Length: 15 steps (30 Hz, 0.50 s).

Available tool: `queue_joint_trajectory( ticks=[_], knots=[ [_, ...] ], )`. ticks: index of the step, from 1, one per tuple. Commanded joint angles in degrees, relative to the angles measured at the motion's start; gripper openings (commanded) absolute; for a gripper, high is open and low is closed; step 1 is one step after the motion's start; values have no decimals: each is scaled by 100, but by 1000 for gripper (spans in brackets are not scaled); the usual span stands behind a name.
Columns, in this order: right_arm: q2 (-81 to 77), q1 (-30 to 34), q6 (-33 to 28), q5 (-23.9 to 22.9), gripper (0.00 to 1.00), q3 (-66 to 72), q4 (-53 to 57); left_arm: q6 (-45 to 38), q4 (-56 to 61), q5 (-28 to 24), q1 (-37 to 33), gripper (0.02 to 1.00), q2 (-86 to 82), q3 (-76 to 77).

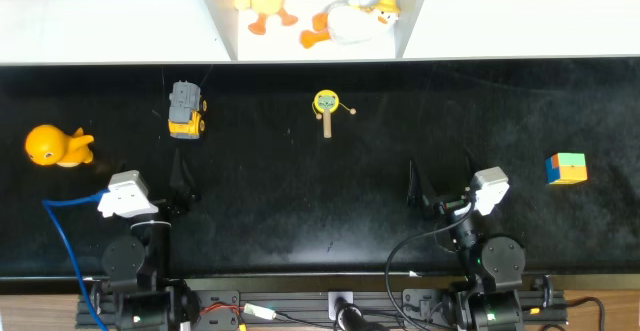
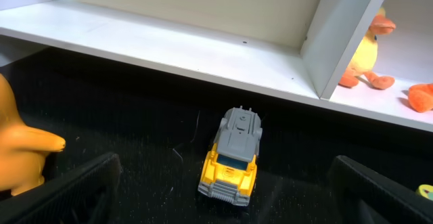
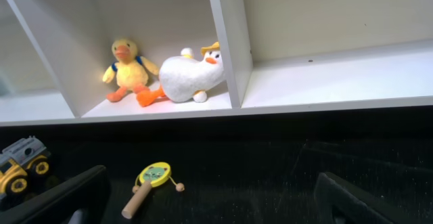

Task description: Store Toys

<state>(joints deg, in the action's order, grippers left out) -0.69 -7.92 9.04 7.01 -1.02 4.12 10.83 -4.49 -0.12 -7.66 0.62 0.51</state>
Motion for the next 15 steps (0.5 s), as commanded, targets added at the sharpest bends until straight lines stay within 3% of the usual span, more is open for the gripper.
queue_joint_trajectory(
  ticks=[1,15],
  knots=[
    [44,-22,39,-70,996,76,-28,107,-17,-114,-48,998,-50,-4],
    [44,-22,37,-70,996,76,-26,107,-17,-111,-48,998,-50,-4]
  ],
)
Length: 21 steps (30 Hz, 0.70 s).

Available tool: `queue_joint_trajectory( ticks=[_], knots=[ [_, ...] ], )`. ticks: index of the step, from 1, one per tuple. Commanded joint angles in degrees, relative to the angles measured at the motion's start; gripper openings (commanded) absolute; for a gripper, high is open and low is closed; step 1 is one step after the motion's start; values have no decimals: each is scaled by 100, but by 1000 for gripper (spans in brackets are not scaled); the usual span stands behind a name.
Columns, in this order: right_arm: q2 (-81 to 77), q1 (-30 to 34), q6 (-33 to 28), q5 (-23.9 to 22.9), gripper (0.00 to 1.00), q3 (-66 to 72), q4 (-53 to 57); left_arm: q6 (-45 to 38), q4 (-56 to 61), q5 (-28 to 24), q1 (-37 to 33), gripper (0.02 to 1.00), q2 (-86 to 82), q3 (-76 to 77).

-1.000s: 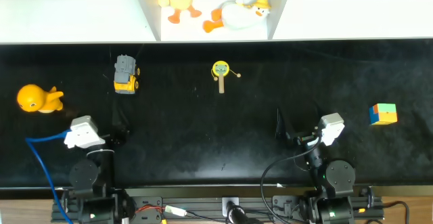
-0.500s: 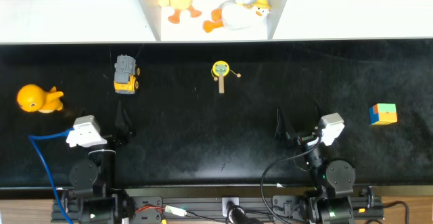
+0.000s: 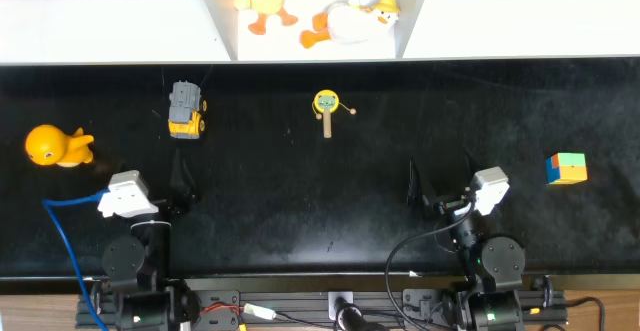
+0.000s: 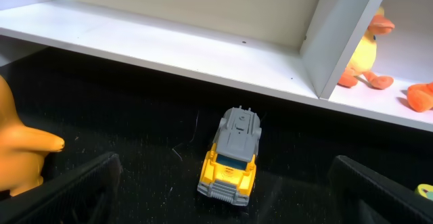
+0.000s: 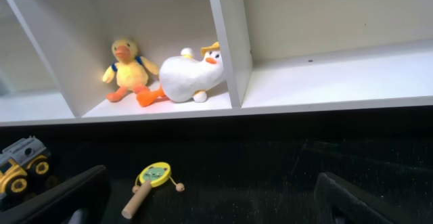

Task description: Store Toys

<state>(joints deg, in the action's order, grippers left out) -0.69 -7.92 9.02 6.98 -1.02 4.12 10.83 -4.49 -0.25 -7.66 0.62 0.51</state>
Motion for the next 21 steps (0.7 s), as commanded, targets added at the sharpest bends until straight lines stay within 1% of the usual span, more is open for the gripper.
queue_joint_trajectory(
  ticks=[1,18,21],
  knots=[
    [44,-22,42,-68,996,76,-26,107,-17,-98,-48,998,-50,-4],
    [44,-22,42,-68,993,76,-26,107,-9,-50,-48,998,-50,-4],
    [44,-22,42,-68,996,76,-26,175,59,-116,-48,998,-50,-4]
  ],
)
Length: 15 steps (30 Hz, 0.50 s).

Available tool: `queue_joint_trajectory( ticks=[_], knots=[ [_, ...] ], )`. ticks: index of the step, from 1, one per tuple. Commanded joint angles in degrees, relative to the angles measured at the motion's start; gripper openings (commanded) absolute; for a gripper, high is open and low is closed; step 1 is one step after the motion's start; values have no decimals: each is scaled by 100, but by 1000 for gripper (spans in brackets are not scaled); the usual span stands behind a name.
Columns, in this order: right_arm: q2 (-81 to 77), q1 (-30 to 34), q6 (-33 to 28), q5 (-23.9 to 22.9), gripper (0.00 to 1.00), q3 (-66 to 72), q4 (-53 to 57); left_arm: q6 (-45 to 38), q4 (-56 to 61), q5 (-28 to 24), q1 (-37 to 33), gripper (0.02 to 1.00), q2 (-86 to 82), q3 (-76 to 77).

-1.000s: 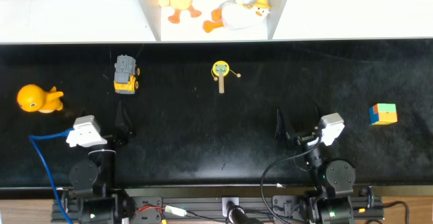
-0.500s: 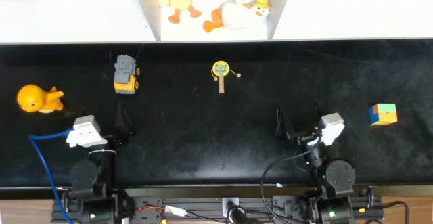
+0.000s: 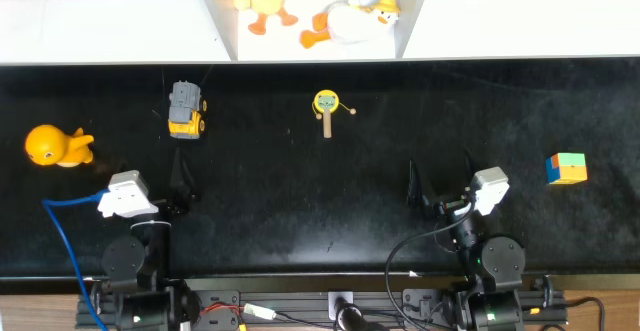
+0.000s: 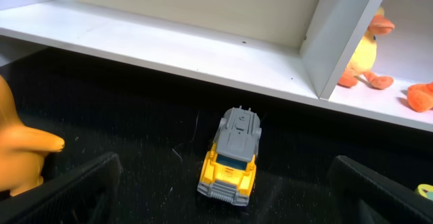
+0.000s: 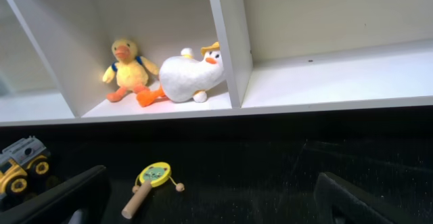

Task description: Store Toys

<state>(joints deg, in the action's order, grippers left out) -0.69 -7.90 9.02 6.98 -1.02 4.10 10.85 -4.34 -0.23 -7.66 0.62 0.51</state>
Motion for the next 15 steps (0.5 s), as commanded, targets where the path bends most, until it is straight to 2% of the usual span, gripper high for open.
queue_joint_trajectory(
  ticks=[1,8,12,15],
  knots=[
    [44,-24,39,-68,996,76,-26,168,61,-232,-48,998,-50,-4],
    [44,-24,42,-66,996,76,-26,166,358,-1062,-48,998,-48,42],
    [44,-24,39,-68,996,76,-26,164,-184,-979,-48,1000,15,605],
    [44,-24,42,-68,993,76,-26,120,-1113,-553,-48,1000,302,1434]
  ],
)
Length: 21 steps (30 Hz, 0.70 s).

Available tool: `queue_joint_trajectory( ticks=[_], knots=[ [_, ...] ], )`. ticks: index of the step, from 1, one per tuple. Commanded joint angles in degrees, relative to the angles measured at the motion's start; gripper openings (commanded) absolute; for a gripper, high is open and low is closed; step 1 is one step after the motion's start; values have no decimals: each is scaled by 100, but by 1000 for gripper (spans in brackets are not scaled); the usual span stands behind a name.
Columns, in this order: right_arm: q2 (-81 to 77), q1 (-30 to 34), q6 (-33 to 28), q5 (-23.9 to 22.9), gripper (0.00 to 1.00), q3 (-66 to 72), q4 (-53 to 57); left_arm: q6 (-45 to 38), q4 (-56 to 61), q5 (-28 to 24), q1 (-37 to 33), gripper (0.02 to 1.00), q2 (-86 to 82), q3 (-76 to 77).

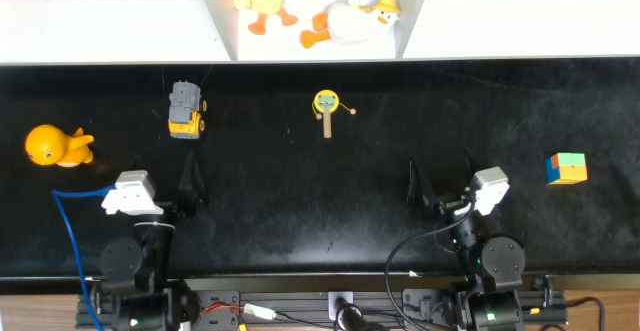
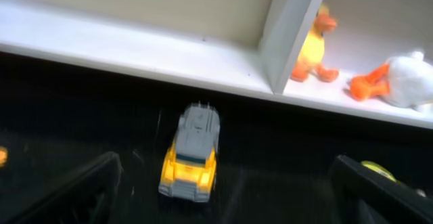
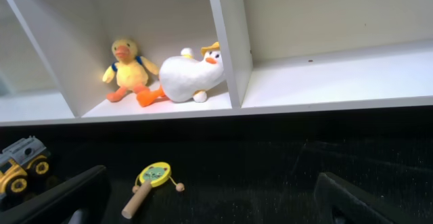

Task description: Store Toys

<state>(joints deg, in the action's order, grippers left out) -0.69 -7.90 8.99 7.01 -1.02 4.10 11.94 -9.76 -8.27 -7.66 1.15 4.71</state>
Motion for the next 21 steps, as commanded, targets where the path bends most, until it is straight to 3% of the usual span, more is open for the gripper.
queue_joint_trajectory(
  ticks=[1,7,15,17,21],
  knots=[
    [44,-24,44,-70,996,76,-24,9,-938,439,-48,1000,420,1375],
    [44,-24,44,-68,996,76,-26,-7,-2490,1377,-48,1000,1773,3403],
    [44,-24,44,-70,993,76,-24,4,-4046,3099,-136,991,3687,5521],
    [44,-24,44,-70,996,76,-24,-146,-4166,2997,-374,993,4070,5727],
    [44,-24,44,-70,993,76,-24,-540,-3956,1547,-1298,991,4693,5864]
  ],
)
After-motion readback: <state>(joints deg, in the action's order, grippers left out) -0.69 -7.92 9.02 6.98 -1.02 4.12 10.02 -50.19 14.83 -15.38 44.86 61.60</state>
